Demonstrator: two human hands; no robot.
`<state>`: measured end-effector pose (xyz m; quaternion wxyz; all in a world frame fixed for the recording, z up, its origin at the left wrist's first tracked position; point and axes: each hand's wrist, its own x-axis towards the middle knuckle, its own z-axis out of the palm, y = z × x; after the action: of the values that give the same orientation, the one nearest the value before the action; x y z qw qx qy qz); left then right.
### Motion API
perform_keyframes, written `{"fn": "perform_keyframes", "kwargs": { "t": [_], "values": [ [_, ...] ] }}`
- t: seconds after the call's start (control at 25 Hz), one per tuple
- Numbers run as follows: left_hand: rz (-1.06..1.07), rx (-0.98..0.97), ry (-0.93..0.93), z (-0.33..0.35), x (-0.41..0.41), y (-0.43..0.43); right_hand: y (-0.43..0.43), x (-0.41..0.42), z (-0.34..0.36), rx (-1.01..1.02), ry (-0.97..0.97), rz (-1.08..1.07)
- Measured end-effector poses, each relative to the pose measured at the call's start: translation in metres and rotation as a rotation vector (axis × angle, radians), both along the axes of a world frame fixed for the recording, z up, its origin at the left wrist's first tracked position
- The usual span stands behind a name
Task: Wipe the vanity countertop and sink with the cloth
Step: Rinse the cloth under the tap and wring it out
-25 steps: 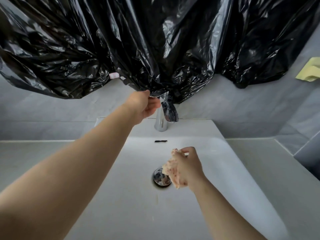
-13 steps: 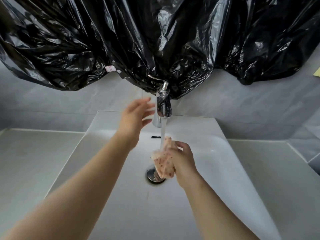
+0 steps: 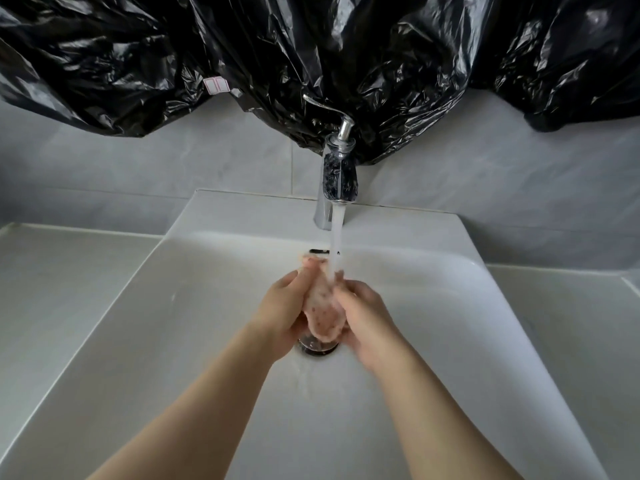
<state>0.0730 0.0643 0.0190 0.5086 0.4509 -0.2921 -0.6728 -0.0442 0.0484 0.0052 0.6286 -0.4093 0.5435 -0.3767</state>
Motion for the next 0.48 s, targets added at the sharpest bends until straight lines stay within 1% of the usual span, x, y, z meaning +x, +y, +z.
{"fn": "perform_keyframes", "kwargs": {
  "t": [0.08,0.16,0.24,0.28,0.32,0.36,0.4,0.44,0.48],
  "values": [
    [-0.001,-0.039,-0.032,0.0,0.002,-0.001,-0.008,-0.001,0.001,-0.09,0.016,-0.177],
    [-0.043,-0.046,-0.038,0.004,0.009,-0.002,-0.015,-0.005,0.007,-0.154,-0.015,-0.283],
    [-0.114,0.044,-0.009,0.012,0.013,0.0,-0.014,-0.008,0.012,-0.231,0.027,-0.311],
    [-0.141,0.075,-0.027,0.016,0.013,0.001,-0.011,-0.007,0.013,-0.284,0.12,-0.276],
    [-0.162,0.054,-0.14,0.018,0.013,0.001,-0.006,-0.005,0.017,-0.342,0.228,-0.216],
    [-0.176,0.011,-0.322,0.018,0.012,0.001,-0.002,-0.001,0.019,-0.395,0.307,-0.152],
    [-0.178,-0.059,-0.464,0.017,0.011,0.0,0.001,0.002,0.022,-0.429,0.339,-0.139],
    [-0.164,-0.132,-0.55,0.015,0.009,-0.001,0.001,0.003,0.023,-0.444,0.315,-0.164],
    [-0.163,-0.173,-0.583,0.013,0.008,-0.002,0.0,0.003,0.027,-0.422,0.269,-0.224]
  ]
}}
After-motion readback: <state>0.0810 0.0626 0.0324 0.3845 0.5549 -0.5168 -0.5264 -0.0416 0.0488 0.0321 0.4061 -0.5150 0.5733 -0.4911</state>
